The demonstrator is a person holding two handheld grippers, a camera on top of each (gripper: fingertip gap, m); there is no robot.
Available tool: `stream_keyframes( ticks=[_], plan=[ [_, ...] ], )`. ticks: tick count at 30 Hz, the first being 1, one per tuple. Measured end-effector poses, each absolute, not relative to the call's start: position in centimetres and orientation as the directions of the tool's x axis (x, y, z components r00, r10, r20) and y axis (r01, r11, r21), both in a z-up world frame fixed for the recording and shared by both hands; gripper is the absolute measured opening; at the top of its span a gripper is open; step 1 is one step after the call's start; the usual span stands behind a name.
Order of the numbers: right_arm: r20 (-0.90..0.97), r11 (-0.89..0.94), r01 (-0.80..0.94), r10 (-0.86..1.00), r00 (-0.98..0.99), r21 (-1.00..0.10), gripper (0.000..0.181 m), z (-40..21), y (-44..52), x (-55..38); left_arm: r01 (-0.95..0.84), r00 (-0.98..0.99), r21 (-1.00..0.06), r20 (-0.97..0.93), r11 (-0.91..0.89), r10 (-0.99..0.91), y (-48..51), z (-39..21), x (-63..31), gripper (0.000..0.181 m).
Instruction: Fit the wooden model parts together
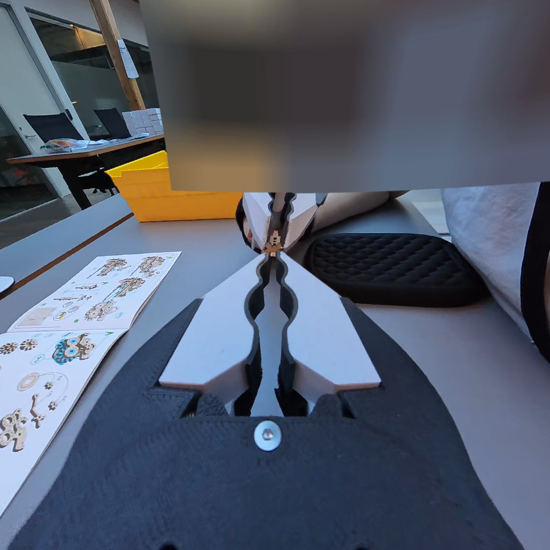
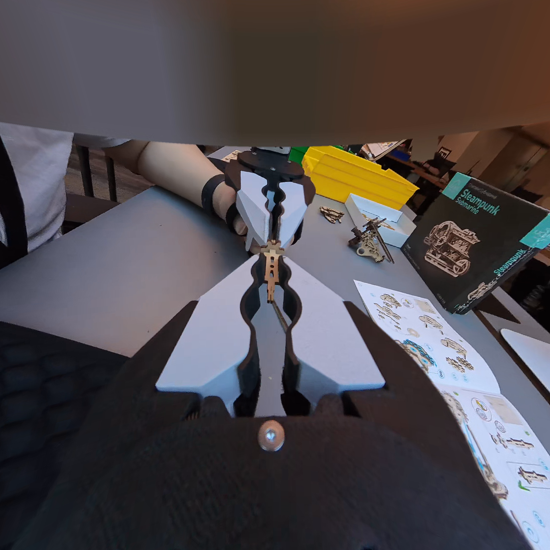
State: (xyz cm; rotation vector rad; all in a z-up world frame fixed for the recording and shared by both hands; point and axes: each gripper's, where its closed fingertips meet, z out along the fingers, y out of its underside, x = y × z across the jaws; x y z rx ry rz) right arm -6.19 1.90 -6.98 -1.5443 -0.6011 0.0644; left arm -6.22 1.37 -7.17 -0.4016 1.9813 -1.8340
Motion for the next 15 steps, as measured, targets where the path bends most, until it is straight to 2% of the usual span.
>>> stream_keyframes(
  ticks=[6, 15],
  plan=[
    [0.29, 0.053, 0.296, 0.418, 0.861, -0.954, 0.005, -6.6, 1.84, -6.33, 0.071, -0.882, -0.996, -0.088, 0.054, -0.463, 1.31, -6.7, -6.45, 0.0],
    [0.26, -0.012, 0.293, 0.426, 0.867, -0.956, 0.005, -7.32, 1.88, -6.37, 0.11, -0.866, -0.984, -0.165, 0.142, -0.472, 1.27, -7.47, -6.58, 0.002]
  ],
)
